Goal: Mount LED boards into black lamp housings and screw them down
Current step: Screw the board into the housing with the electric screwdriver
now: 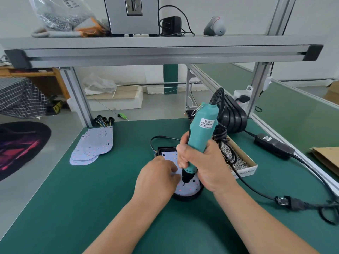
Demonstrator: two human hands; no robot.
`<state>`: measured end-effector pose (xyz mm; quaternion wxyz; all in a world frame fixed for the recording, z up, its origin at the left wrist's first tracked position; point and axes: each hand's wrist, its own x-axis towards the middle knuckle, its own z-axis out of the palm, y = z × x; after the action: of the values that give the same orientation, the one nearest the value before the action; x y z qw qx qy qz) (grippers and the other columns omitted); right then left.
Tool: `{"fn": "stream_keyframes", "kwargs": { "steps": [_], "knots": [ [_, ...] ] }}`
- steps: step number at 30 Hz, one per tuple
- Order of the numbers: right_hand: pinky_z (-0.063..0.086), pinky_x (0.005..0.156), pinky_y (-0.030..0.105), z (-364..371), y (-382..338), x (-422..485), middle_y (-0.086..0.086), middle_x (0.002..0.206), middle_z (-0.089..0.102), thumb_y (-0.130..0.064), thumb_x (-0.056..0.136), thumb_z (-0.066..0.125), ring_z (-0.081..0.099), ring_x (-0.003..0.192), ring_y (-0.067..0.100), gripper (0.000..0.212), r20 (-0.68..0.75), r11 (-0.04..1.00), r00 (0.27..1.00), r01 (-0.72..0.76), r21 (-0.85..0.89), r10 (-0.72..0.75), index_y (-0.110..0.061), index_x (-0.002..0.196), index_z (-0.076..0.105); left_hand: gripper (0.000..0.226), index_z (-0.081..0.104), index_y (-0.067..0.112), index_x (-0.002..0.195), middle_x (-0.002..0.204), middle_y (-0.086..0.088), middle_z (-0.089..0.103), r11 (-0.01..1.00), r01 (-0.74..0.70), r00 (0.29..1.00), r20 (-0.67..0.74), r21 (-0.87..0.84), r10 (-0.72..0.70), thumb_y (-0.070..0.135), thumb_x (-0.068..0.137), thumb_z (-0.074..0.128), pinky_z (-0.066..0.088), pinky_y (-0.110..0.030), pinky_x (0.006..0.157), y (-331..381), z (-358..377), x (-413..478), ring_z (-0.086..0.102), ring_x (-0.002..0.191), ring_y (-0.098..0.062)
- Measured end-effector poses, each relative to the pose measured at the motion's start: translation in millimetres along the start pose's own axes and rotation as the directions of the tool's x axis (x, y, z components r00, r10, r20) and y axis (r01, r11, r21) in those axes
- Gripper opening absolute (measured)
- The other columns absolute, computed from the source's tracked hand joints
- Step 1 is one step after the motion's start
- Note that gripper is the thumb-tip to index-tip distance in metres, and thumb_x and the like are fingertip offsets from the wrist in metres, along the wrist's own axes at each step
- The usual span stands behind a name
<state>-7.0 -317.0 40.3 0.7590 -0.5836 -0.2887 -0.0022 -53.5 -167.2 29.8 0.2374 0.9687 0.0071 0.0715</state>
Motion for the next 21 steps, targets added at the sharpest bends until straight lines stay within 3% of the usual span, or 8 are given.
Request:
{"fn": "stream_keyframes", "kwargs": {
  "steps": [3,8,11,13,15,18,21],
  "knots": [
    [0.050,0.066,0.041,-4,0,-4,0.005,0.066,0.056,-0.014,0.094,0.074,0.053,0.059,0.026,0.010,-0.009,0.999,1.000,0.018,0.041,-0.018,-0.016,0.098,0.066,0.019,0.073,0.018,0.097,0.101,0.004,0.058,1.000,-0.012,1.000,-0.006,-0.006,0.011,0.033,0.093,0.064,0.055,-0.040,0.076,-1,0,1,0.064,0.089,-0.024],
    [0.048,0.066,0.035,-10,-14,0,0.003,0.069,0.048,-0.020,0.091,0.079,0.049,0.060,0.021,0.021,-0.143,0.942,0.988,0.107,0.319,-0.064,-0.015,0.104,0.063,0.015,0.070,0.034,0.107,0.098,0.016,0.056,1.000,-0.004,1.000,0.008,-0.031,0.005,0.038,0.094,0.065,0.036,-0.025,0.061,-5,1,2,0.059,0.084,-0.012],
    [0.049,0.066,0.030,-22,-22,4,-0.001,0.072,0.046,-0.023,0.094,0.077,0.048,0.062,0.015,0.021,-0.283,0.897,0.957,0.175,0.406,-0.059,-0.016,0.103,0.059,0.013,0.064,0.034,0.107,0.074,0.015,0.062,0.952,0.070,0.997,0.058,-0.298,-0.055,0.029,0.096,0.059,0.039,-0.023,0.055,-11,0,5,0.059,0.065,-0.003],
    [0.049,0.065,0.029,-31,-22,6,-0.002,0.072,0.046,-0.020,0.098,0.071,0.047,0.061,0.014,0.012,-0.407,0.871,0.913,0.197,0.450,0.004,-0.017,0.098,0.060,0.022,0.066,0.032,0.110,0.070,0.015,0.060,0.780,0.193,0.981,0.110,-0.595,-0.159,0.019,0.101,0.050,0.040,-0.021,0.055,-12,-6,11,0.053,0.057,-0.003],
    [0.049,0.063,0.028,-38,-20,7,-0.003,0.072,0.046,-0.018,0.098,0.070,0.047,0.061,0.013,0.012,-0.498,0.823,0.862,0.215,0.525,0.093,-0.017,0.094,0.059,0.034,0.068,0.023,0.114,0.068,0.012,0.055,0.556,0.272,0.957,0.164,-0.785,-0.238,0.008,0.099,0.041,0.035,-0.027,0.057,-14,-14,15,0.043,0.055,-0.009],
    [0.050,0.064,0.028,-44,-15,8,-0.002,0.072,0.047,-0.016,0.098,0.071,0.048,0.062,0.013,0.015,-0.573,0.813,0.806,0.228,0.536,0.151,-0.017,0.092,0.057,0.036,0.064,0.006,0.119,0.073,0.000,0.061,0.307,0.274,0.953,0.215,-0.911,-0.213,-0.002,0.098,0.036,0.032,-0.028,0.053,-13,-25,16,0.037,0.056,-0.013],
    [0.050,0.065,0.029,-45,-13,8,-0.002,0.072,0.048,-0.017,0.097,0.072,0.049,0.062,0.014,0.017,-0.578,0.817,0.801,0.225,0.531,0.156,-0.017,0.093,0.056,0.027,0.055,0.003,0.119,0.080,-0.010,0.062,0.130,0.291,0.951,0.273,-0.948,-0.144,-0.004,0.101,0.037,0.033,-0.027,0.049,-7,-29,11,0.036,0.058,-0.016]
  ]
}}
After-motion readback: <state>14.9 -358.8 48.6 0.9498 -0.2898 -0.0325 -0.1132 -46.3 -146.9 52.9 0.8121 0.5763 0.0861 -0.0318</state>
